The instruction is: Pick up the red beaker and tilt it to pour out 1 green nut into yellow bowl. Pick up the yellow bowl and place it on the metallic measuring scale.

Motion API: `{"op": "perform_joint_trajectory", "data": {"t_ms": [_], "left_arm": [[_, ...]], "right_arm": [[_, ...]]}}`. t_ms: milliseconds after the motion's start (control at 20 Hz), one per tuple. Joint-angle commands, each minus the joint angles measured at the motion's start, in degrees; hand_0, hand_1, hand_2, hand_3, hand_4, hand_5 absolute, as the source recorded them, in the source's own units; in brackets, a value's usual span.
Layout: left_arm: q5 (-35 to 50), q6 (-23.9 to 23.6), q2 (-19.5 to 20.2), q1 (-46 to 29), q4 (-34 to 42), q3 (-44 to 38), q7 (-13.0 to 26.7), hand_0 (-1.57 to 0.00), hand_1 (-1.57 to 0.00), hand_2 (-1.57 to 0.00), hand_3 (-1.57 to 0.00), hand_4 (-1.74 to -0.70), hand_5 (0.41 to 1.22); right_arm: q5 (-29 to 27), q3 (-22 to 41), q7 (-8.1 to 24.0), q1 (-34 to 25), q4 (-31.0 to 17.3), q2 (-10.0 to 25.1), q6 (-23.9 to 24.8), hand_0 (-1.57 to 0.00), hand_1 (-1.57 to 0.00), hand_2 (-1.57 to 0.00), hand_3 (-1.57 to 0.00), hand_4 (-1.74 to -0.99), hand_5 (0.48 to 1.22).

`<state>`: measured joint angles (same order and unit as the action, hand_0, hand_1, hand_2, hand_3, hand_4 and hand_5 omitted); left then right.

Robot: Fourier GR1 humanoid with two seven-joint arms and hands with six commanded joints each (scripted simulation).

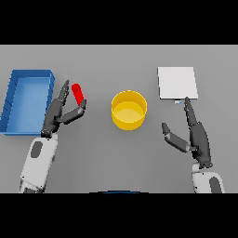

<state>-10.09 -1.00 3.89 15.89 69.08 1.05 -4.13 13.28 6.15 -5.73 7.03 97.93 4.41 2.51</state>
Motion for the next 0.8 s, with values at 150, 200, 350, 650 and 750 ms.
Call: {"op": "perform_joint_trajectory", "data": {"t_ms": [150,200,350,650,750], "left_arm": [[0.13,0.00,-0.46,3.97,-4.88,-0.82,-0.83,0.00,0.00,0.00,0.00,-1.29,0.688],[-0.04,-0.38,-0.84,5.31,-6.22,-0.95,-0.66,0.00,0.00,0.00,0.00,-1.30,0.689],[-0.49,-0.71,-0.82,7.33,-8.30,-1.15,-0.74,0.00,0.00,0.00,0.00,-1.29,0.686],[0.61,0.03,-0.92,11.04,-13.67,-2.84,-2.23,0.00,0.00,0.00,0.00,-1.31,0.688],[0.70,-0.54,-1.43,12.38,-15.85,-3.42,-4.03,0.00,0.00,0.00,0.00,-1.33,0.695]], "right_arm": [[-0.36,-0.24,0.39,0.51,0.89,0.03,0.07,0.00,0.00,0.00,0.00,-1.267,0.640],[-0.33,-0.20,0.37,0.59,0.72,-0.13,0.13,0.00,0.00,0.00,0.00,-1.270,0.642],[-0.48,-0.34,0.02,0.34,0.30,0.20,-0.22,0.00,0.00,0.00,0.00,-1.267,0.644],[-1.55,-1.03,-0.13,0.44,0.80,0.58,-0.53,0.00,0.00,0.00,0.00,-1.269,0.640],[-0.93,-0.77,0.31,0.60,0.94,0.50,-0.22,0.00,0.00,0.00,0.00,-1.264,0.640]]}}
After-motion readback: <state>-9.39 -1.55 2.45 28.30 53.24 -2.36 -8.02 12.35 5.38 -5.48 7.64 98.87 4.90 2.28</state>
